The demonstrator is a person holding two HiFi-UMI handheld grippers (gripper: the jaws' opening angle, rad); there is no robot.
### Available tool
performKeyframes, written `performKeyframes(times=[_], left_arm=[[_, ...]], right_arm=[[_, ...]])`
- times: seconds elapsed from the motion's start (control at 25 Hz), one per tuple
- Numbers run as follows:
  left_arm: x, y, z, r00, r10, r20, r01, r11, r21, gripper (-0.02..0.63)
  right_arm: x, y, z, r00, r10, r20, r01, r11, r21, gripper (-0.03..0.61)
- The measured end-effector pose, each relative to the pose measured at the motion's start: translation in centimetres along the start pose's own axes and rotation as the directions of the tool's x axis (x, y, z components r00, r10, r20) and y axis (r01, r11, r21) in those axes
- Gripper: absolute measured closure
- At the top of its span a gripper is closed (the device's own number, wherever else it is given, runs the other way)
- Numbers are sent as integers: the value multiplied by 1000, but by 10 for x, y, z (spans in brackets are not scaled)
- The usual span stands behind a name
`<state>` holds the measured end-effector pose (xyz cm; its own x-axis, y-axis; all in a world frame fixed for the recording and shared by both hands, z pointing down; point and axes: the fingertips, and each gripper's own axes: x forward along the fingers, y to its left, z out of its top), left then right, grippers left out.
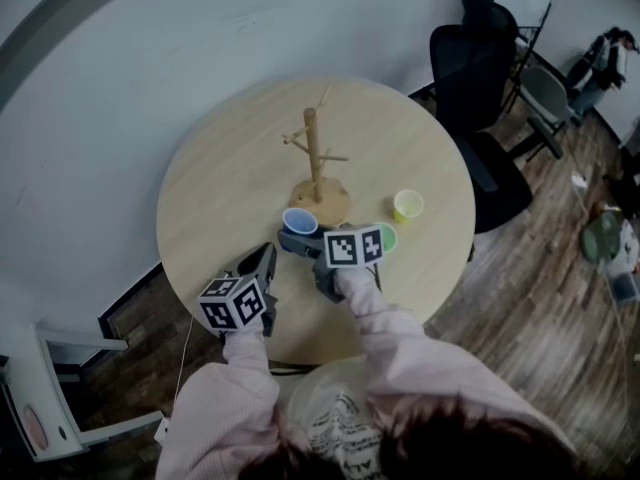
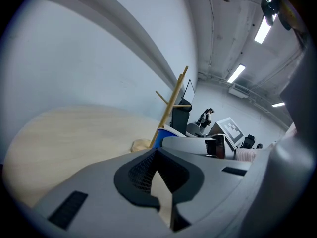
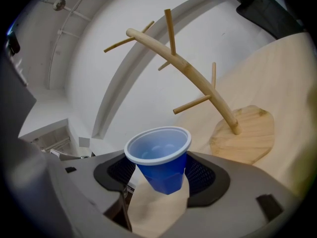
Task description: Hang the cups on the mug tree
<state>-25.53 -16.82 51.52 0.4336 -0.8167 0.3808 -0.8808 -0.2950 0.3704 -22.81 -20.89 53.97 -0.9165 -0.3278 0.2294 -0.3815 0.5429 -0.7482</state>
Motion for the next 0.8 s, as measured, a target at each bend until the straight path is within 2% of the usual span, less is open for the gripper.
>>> performKeyframes(times=[0.52,0.8], left_arm=[[6,8,8,998,59,11,-59,998,-23,614],[17,2,6,999,54,-2,-54,998,-29,614]], right_arm=[[12,-5,23,998,57,-21,-55,995,79,276],[14,-7,35,996,86,-30,-82,991,104,276]])
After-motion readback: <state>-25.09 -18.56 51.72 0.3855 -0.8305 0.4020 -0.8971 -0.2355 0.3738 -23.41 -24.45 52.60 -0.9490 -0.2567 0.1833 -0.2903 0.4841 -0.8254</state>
